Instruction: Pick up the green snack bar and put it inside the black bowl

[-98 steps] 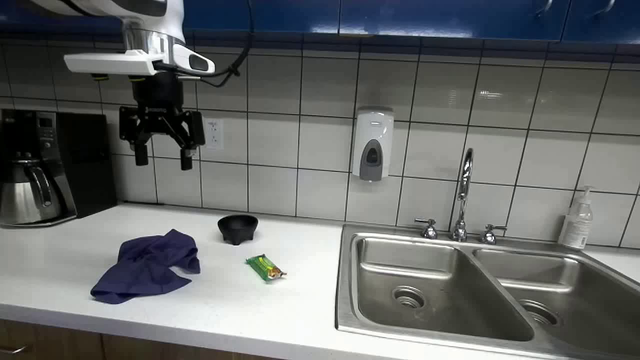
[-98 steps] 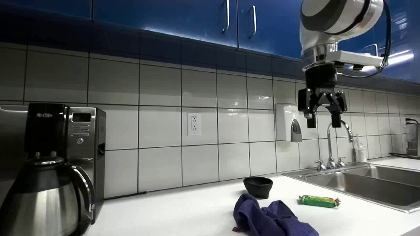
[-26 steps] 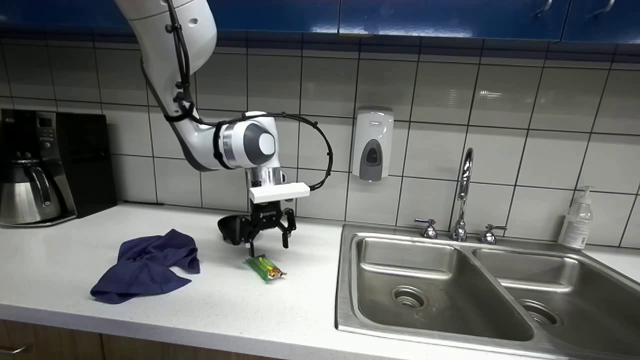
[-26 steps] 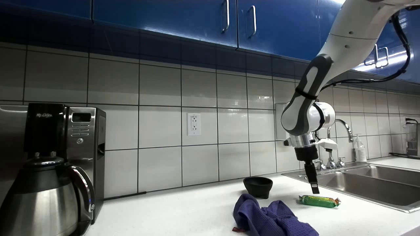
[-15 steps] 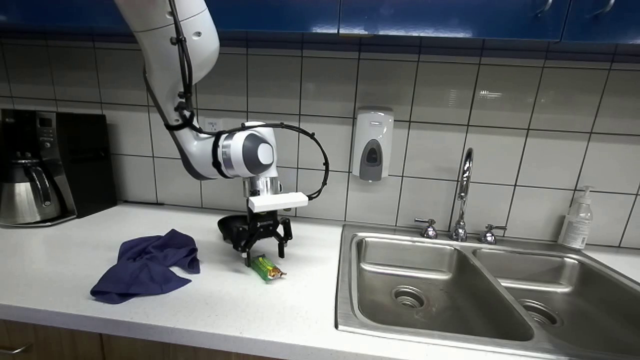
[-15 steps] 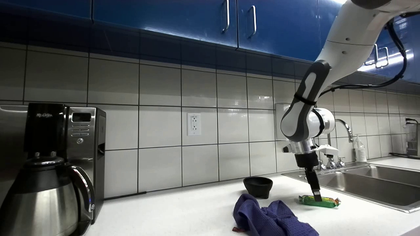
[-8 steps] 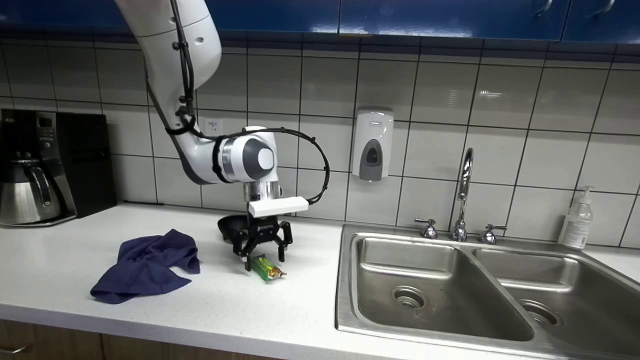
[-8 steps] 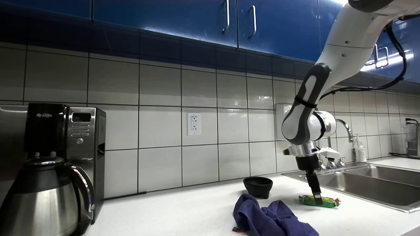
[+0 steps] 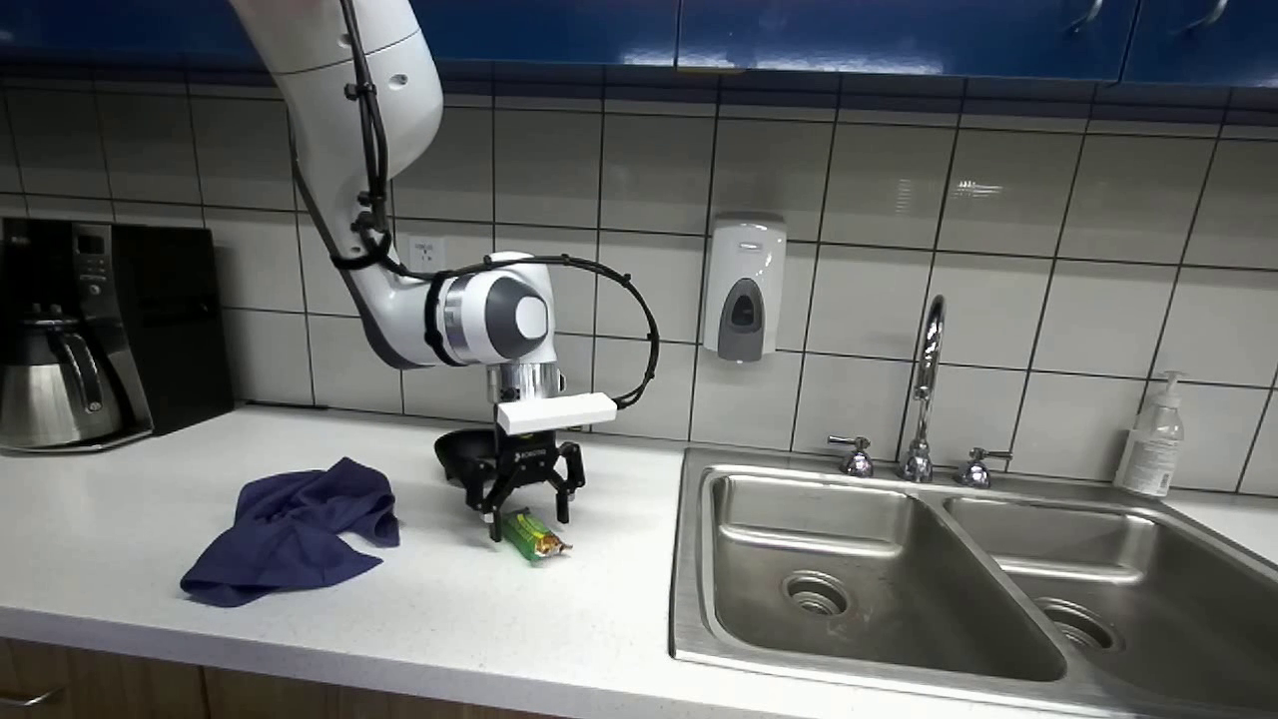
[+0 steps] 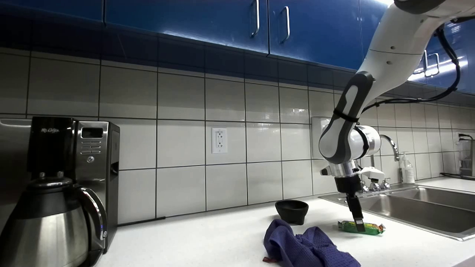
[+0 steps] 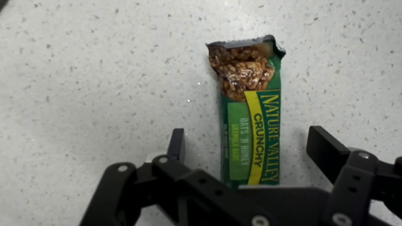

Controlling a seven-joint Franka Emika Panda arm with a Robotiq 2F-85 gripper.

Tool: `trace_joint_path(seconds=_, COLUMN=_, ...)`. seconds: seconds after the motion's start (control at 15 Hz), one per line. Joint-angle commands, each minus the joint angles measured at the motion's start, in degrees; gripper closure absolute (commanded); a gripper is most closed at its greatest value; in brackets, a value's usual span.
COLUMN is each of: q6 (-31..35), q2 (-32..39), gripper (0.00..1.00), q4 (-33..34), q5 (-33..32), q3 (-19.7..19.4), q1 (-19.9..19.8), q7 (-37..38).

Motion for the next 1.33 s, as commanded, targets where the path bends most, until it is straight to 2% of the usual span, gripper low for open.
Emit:
trace_joint_path(seconds=0.0, q6=-0.21, q2=-0.28, gripper=0.00, q4=-0.27, q5=-0.43, q3=0.80, q1=-0.55, q7=0.53)
trace_joint_path(seconds=1.2, q6=-0.86, q2=0.02, gripper=0.00, q4=0.96, q5=-1.27, q3=0.63, q1=0.12, q7=2.40)
trace_joint_path(seconds=1.27, q6=-0.94, q2=0.07, gripper=0.25, q4=1.04, q5=-1.24, q3=0.64, q1=0.07, q7=2.46)
